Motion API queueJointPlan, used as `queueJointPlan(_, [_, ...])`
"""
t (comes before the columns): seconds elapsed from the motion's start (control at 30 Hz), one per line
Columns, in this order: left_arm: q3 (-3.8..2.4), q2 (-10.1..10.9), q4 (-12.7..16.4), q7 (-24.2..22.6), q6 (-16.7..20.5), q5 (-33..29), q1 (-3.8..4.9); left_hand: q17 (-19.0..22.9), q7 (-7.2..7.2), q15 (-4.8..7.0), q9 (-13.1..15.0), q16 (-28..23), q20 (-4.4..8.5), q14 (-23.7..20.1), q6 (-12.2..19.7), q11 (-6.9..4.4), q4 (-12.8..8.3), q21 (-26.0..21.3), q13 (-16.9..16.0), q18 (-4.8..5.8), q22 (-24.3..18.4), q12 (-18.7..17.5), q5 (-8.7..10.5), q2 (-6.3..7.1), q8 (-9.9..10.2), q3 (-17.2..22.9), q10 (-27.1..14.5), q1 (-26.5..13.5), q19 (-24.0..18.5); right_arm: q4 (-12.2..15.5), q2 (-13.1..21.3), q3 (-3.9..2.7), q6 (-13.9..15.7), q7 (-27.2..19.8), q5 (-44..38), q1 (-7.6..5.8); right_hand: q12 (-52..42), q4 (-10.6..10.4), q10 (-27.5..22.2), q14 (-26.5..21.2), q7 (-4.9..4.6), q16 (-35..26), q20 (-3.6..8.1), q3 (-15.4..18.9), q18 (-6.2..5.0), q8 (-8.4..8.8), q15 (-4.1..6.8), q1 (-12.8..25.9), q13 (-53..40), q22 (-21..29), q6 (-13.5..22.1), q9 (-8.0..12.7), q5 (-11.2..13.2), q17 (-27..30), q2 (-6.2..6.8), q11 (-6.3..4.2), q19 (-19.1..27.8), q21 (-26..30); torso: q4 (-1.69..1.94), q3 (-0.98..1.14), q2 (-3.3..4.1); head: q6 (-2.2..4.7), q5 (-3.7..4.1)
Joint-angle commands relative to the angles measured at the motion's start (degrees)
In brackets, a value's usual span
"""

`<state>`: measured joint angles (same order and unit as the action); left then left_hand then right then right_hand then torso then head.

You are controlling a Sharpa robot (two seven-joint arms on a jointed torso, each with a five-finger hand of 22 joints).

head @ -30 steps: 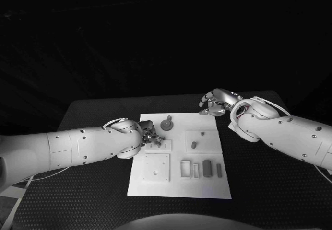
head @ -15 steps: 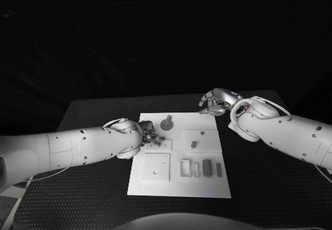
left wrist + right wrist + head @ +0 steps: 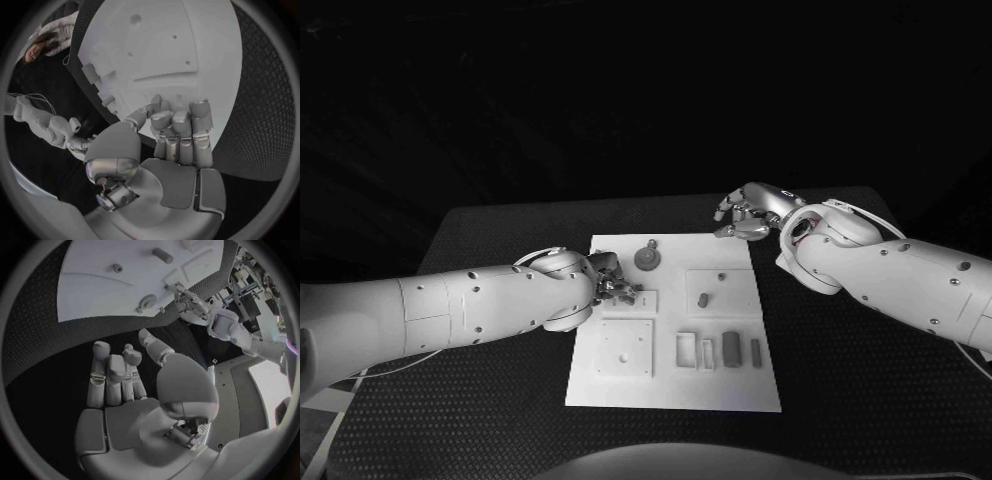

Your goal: Assemble the parts on the task board

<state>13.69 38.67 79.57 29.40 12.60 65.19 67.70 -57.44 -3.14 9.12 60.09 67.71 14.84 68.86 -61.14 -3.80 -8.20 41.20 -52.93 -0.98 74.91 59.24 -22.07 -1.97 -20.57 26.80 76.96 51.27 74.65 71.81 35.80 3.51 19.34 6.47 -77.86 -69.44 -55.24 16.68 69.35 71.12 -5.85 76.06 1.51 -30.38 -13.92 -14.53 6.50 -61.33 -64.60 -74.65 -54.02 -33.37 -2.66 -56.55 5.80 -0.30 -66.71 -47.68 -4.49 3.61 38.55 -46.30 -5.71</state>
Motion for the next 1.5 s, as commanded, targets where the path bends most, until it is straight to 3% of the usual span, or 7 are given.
queueJointPlan(0.03, [-0.02, -0.08, 0.07, -0.15, -0.46, 1.04, -0.07, 0.06, 3.8, 1.67, -0.02, 0.24, 0.81, -1.26, -7.22, -3.07, -5.75, -0.24, 0.06, -2.67, 0.87, -0.17, -0.19, -0.08, 0.19, 5.95, -3.43, 0.33, 0.67, 0.14, 0.08, -0.04, -0.58, -0.33, 0.09, -0.02, 0.28, -0.1, -0.29, 0.01, -0.55, -0.3, 0.02, -0.17, -1.08, 0.22, -0.22, 0.19, 0.07, -0.08, -0.36, -0.09, -0.09, -0.04, -0.41, 0.2, -0.27, 0.26, 0.01, -0.01, -0.01, -0.06, -0.03])
queueJointPlan(0.7, [-0.02, -0.59, 0.02, 0.39, -1.62, 2.81, -0.07, 0.15, 3.76, 1.7, -0.16, 0.36, 0.83, -1.16, -7.23, -3.04, -5.61, -0.24, 0.17, -2.66, 0.87, -0.14, -0.03, 0.1, 0.41, 5.87, -3.4, 0.17, 0.81, 0.39, 0.22, -0.04, -0.99, -0.38, 0.14, -0.02, 0.28, -0.11, -0.31, -0.01, -0.56, -0.31, 0.01, -0.16, -1.08, 0.23, -0.23, 0.29, 0.08, -0.1, -0.35, -0.11, -0.09, -0.05, -0.44, 0.2, -0.25, 0.28, -0.06, 0.05, -0.03, -0.13, 0.02])
queueJointPlan(1.5, [-0.02, -0.93, -0.11, 0.13, -3.64, 2.9, -0.07, 0.56, 3.97, 1.82, -0.77, 0.82, 0.88, -1.05, -8.42, -3.22, -4.27, -0.37, 0.6, -2.65, 0.93, 0.13, 0.66, 1.99, 0.83, 5.13, -3.21, -0.87, 1.18, 0.58, 0.31, -0.04, -1.28, -0.46, 0.31, -0.02, 0.29, -0.13, -0.34, -0.04, -0.57, -0.33, -0.01, -0.14, -1.08, 0.24, -0.24, 0.42, 0.09, -0.11, -0.34, -0.13, -0.09, -0.05, -0.44, 0.21, -0.21, 0.31, -0.03, 0.01, -0.05, -0.46, 0.1])
